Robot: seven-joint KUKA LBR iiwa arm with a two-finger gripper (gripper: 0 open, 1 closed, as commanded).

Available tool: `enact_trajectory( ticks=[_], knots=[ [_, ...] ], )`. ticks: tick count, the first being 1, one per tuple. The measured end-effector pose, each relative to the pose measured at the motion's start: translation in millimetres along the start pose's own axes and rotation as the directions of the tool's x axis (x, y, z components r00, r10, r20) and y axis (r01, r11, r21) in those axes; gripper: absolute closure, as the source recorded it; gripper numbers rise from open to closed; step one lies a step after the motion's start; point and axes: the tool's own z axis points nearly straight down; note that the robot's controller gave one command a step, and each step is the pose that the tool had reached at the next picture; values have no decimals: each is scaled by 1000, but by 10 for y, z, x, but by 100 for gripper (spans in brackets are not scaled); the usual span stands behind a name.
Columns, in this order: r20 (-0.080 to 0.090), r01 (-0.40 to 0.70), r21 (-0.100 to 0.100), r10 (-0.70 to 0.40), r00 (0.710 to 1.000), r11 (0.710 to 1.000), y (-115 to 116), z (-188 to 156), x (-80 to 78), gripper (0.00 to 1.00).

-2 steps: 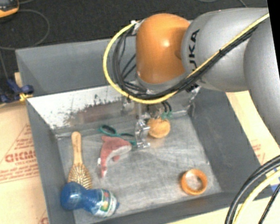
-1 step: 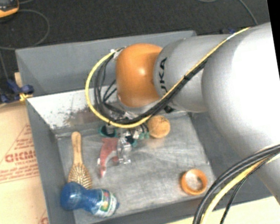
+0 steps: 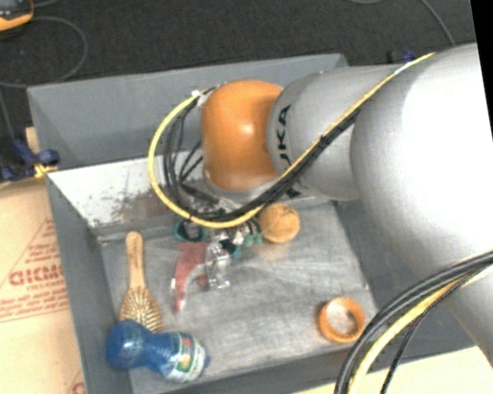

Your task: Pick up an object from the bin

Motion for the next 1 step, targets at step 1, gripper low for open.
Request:
enact_trajectory(
  ticks=[1],
  knots=[
    [-9,-45,-1,45,999,999,-59,-294,85,0]
  ],
)
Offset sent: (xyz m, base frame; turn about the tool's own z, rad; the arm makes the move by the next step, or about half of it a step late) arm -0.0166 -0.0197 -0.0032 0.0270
